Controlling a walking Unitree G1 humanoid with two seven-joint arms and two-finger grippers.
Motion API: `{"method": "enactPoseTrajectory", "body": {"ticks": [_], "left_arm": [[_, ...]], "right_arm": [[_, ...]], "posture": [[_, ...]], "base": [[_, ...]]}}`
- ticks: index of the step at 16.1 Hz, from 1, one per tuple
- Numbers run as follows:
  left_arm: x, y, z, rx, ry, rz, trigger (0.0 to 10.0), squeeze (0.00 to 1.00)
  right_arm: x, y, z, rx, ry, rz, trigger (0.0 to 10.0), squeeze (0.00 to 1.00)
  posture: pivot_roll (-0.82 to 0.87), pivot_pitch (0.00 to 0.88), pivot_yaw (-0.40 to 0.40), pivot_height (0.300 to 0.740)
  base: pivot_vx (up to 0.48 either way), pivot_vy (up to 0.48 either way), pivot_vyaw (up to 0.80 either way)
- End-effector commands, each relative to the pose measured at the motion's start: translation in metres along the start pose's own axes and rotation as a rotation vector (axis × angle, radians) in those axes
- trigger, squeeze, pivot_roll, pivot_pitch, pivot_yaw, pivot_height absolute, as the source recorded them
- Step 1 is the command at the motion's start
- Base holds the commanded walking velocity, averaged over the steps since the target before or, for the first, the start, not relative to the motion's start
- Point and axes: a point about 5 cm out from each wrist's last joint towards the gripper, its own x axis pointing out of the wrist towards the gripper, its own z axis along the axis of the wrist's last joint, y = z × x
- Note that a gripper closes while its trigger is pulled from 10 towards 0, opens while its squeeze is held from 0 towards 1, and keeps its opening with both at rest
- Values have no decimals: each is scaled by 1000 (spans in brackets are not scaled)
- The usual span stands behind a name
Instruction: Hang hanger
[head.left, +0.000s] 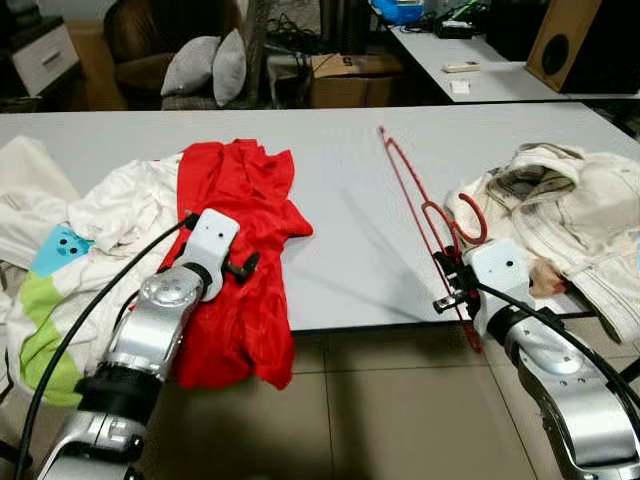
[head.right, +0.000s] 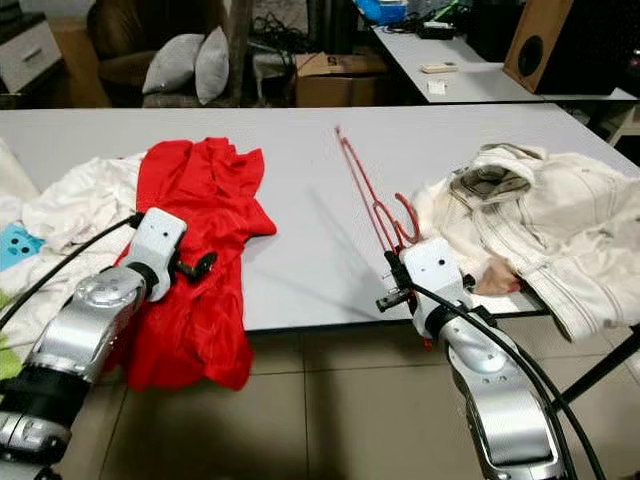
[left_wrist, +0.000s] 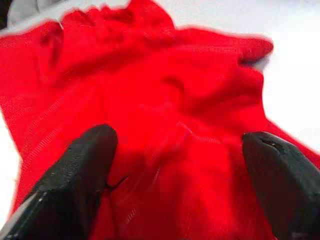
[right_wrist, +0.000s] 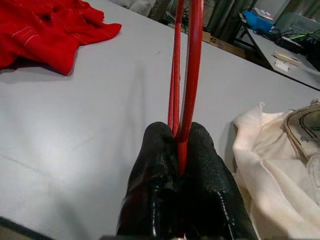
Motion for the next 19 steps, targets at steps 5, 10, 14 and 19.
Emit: {"method": "enactPoseTrajectory", "body": {"ticks": [5,10,14,19], "left_arm": [[15,5,-12,-77,85,46,0,0],[28,-9,-22,-175,112,-3,0,0],[38,-20,-8,-260,52,-46,0,0],[52,-26,92,-498,-296,-123,0,0]], "right_arm": [[2,12,-1,-36,0,53,10000,0],[4,22,-1,-45,-7,67,10000,0],[3,26,-3,-28,-4,29,10000,0],[5,15,-3,-17,-17,-65,10000,0]], "posture": [[-120,0,67,740],[-128,0,92,740],[-141,0,122,740],[-141,0,134,740]], "base": [[0,0,0],[0,0,0],[0,0,0],[0,0,0]]}}
